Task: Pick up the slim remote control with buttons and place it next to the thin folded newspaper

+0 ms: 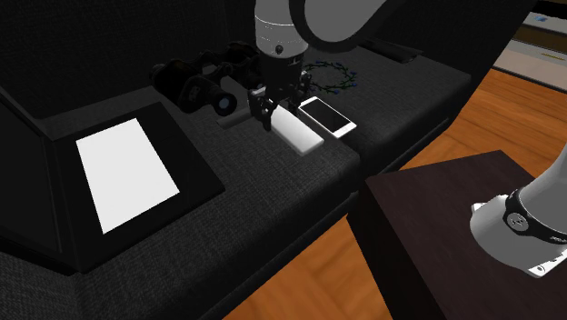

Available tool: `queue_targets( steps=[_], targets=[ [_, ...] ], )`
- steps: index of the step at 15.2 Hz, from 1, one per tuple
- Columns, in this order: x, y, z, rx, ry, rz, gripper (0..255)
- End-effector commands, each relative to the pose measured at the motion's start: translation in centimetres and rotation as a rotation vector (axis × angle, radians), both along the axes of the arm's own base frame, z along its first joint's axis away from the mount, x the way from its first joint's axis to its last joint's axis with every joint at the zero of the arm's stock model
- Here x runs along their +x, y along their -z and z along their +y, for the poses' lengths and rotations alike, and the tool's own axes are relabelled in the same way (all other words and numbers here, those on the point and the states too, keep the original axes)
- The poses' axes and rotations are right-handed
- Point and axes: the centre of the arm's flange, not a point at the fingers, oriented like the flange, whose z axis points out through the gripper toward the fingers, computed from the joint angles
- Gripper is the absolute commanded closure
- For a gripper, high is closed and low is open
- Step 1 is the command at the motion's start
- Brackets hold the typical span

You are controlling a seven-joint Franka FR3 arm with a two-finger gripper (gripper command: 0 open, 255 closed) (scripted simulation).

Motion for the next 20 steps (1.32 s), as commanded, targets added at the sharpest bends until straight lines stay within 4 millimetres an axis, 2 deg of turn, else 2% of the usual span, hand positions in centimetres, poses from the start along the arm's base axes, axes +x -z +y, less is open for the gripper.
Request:
queue_targets(
  steps=[1,10,20],
  targets=[
    [0.0,-1.1,0.0,0.000,0.000,0.000,255],
    [-0.1,-5.7,0.0,0.000,0.000,0.000,255],
    [-12.6,-5.7,-4.0,0.000,0.000,0.000,255]
  ],
)
